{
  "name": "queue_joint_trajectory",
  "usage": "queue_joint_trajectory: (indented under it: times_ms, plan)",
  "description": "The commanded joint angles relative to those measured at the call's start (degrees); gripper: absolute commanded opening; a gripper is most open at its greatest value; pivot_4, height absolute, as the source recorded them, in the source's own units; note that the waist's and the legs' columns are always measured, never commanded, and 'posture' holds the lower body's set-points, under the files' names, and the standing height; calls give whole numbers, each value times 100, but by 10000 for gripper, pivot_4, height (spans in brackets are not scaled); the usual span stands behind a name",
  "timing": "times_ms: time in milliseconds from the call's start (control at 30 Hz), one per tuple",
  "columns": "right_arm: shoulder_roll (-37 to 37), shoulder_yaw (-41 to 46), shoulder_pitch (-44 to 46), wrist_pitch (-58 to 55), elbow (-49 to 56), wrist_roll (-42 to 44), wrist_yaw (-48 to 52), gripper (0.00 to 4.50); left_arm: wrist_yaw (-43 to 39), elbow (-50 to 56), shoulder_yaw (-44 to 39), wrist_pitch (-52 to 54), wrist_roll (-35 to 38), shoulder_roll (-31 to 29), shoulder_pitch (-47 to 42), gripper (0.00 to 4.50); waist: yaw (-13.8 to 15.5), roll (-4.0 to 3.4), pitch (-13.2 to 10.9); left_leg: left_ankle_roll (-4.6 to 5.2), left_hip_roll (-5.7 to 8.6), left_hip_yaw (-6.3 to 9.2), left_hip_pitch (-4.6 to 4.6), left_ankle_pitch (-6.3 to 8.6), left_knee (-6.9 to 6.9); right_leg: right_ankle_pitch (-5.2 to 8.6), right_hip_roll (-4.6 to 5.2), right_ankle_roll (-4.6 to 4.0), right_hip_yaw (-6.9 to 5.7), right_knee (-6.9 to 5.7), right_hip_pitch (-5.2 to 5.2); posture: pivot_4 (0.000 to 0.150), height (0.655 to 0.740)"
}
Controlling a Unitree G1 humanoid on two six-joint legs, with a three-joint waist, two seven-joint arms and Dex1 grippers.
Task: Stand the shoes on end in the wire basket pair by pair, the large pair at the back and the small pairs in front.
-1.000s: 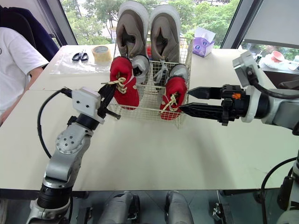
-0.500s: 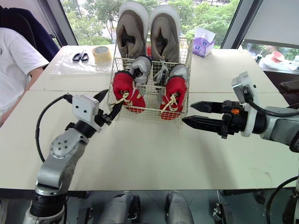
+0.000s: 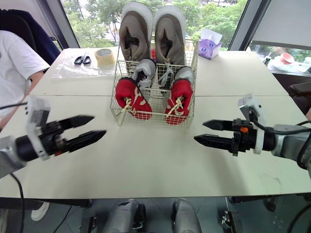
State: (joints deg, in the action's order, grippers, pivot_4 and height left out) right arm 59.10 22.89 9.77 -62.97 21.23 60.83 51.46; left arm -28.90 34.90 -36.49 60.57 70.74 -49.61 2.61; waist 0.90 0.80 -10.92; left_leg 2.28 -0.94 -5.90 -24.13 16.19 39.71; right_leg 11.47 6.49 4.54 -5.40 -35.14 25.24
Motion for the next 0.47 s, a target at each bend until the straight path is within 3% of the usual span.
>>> queue_joint_trajectory:
  times_ms: [33,467]
  plan:
    - [86,191,-176,238,99,-174,118,45000,-422,12,108,-354,-662,-5,678,44609,-1,0,0,-1,0,0,0,0,1,0,0,-2,0,2,-1,1500,7400]
    - [-124,-55,-447,529,234,-487,22,45000,-478,-153,679,-986,-1179,534,820,44609,-18,-6,2,-17,-3,2,-14,12,-1,-1,24,-15,2,9,17,1500,7400]
